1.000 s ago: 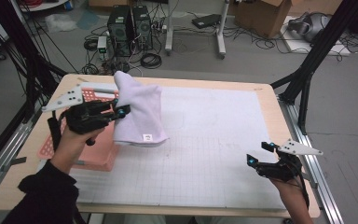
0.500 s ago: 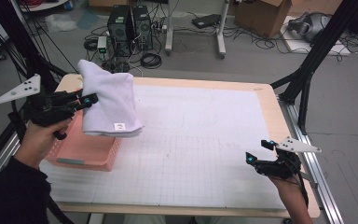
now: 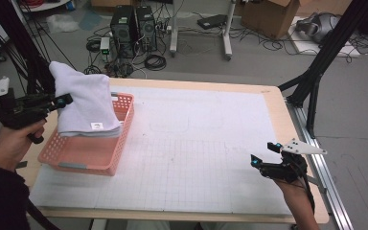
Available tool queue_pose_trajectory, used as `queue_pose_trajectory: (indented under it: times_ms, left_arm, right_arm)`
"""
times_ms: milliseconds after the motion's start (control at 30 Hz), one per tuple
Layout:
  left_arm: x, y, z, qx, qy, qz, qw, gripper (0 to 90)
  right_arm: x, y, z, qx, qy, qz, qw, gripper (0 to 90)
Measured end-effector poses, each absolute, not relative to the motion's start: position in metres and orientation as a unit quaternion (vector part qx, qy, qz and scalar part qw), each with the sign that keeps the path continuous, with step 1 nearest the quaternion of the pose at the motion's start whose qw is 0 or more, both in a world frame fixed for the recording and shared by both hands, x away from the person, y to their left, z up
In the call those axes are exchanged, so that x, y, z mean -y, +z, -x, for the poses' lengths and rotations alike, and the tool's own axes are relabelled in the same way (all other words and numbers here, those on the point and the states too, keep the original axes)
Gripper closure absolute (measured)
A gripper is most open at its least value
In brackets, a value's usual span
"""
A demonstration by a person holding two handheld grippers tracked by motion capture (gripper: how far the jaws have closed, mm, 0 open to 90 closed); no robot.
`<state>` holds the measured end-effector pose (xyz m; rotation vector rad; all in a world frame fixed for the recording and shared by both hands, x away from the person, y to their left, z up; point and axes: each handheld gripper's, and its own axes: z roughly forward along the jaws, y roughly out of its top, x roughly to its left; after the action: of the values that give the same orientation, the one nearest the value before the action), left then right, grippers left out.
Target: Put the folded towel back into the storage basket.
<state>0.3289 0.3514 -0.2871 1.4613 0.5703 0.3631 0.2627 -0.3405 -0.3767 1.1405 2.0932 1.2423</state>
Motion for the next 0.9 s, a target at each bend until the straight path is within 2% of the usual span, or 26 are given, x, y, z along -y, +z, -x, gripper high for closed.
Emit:
queue_pose_trajectory:
  times_ms: [433, 900]
  left_arm:
    - [-0.372, -0.327, -0.337, -0.291, 0.138, -0.66, 0.678, 75.4]
    - [-0.352, -0.36, -0.358, -0.301, 0.097, -0.697, 0.644, 74.8]
  right_arm:
    - [0.333, -0.379, -0.264, -0.766, 0.44, -0.411, 0.224, 18.0]
    - [0.328, -0.38, -0.265, -0.772, 0.429, -0.413, 0.223, 18.1]
